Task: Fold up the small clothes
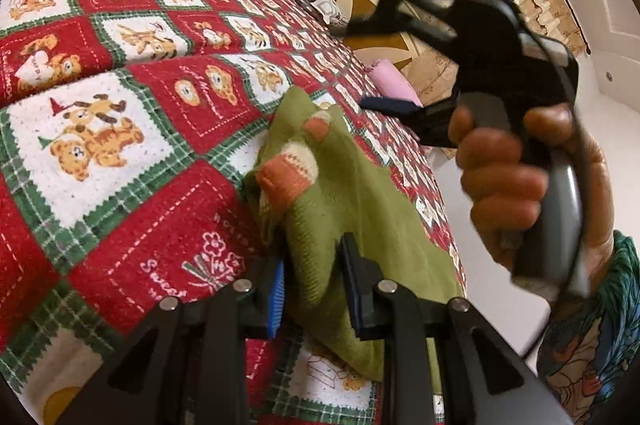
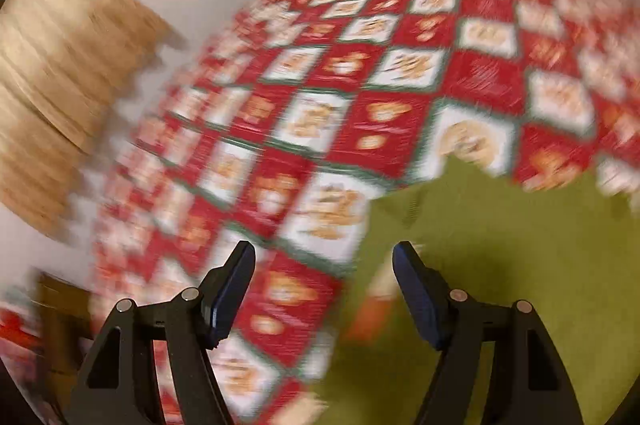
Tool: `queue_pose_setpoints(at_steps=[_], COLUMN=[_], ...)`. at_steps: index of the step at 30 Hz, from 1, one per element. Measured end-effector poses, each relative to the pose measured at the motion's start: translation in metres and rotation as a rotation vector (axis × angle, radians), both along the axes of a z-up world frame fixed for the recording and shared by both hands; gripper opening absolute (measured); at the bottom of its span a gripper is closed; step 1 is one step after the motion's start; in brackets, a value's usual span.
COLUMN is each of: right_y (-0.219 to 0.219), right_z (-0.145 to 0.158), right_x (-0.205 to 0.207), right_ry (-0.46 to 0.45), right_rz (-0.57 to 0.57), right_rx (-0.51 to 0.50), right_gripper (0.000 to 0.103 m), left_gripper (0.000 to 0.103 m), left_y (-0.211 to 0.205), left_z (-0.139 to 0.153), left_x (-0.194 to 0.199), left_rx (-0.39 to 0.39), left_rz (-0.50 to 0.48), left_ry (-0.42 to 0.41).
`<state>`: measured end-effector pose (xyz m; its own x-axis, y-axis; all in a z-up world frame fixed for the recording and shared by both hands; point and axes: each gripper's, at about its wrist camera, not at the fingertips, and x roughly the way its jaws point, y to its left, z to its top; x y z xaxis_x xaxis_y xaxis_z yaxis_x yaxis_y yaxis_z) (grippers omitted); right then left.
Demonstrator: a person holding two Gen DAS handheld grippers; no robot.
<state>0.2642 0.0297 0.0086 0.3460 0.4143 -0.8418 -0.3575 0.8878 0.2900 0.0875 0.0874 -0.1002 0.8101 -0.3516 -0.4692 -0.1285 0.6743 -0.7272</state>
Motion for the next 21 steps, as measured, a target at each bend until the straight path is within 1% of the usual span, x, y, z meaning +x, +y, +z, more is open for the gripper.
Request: queue_pose_setpoints(at_steps=[2, 5, 6, 8, 10, 13, 15, 17, 18, 19, 21], right_y=[0.006, 0.013, 0.016, 0.032, 0.046, 0.06, 0.064, 0.058, 0.053, 0.045, 0.028], right_z=[-0.009, -0.037, -0.043, -0.056, -0.062, -0.071, -0.074, -0.07, -0.068, -0.065, -0.057], right_x=[0.0, 0.004, 0.005, 0.006, 0.003, -0.002, -0.005, -0.006, -0.005, -0.004, -0.001], right_ry=[0.006, 0.104, 0.113, 0.091, 0.046, 0.012, -0.018, -0.034, -0.047, -0.045, -0.016], right_rz=[0.021, 0.06, 0.067, 0.108, 0.159, 0.221, 0.249, 0.233, 0.203, 0.176, 0.131], right_rx=[-0.091, -0.14, -0.161, -0.255, -0.34, -0.456, -0.499, -0.501, -0.518, -0.507, -0.414], right_gripper=[0.072, 0.072, 0.072, 0.072, 0.077, 0.078, 0.076, 0.059, 0.035, 0.025, 0.015], left_gripper=[0.028, 0.029, 0.029, 0.029, 0.029, 0.029, 0.029, 0.029, 0.029, 0.029, 0.028], left_y=[0.001, 0.0, 0.0, -0.001, -0.003, -0.006, -0.007, -0.009, -0.011, -0.012, -0.014], left_z=[-0.001, 0.0, 0.0, -0.001, 0.0, 0.002, 0.002, 0.003, 0.004, 0.005, 0.007], left_x=[0.0, -0.001, 0.0, 0.0, 0.001, 0.003, 0.004, 0.006, 0.006, 0.007, 0.009], left_rx=[-0.003, 0.002, 0.004, 0.006, 0.012, 0.025, 0.029, 0.031, 0.031, 0.033, 0.04], left_rz=[0.0, -0.002, -0.002, -0.002, -0.003, -0.004, -0.006, -0.007, -0.014, -0.022, -0.043], left_ry=[0.001, 0.002, 0.003, 0.008, 0.012, 0.017, 0.02, 0.019, 0.013, 0.008, -0.008])
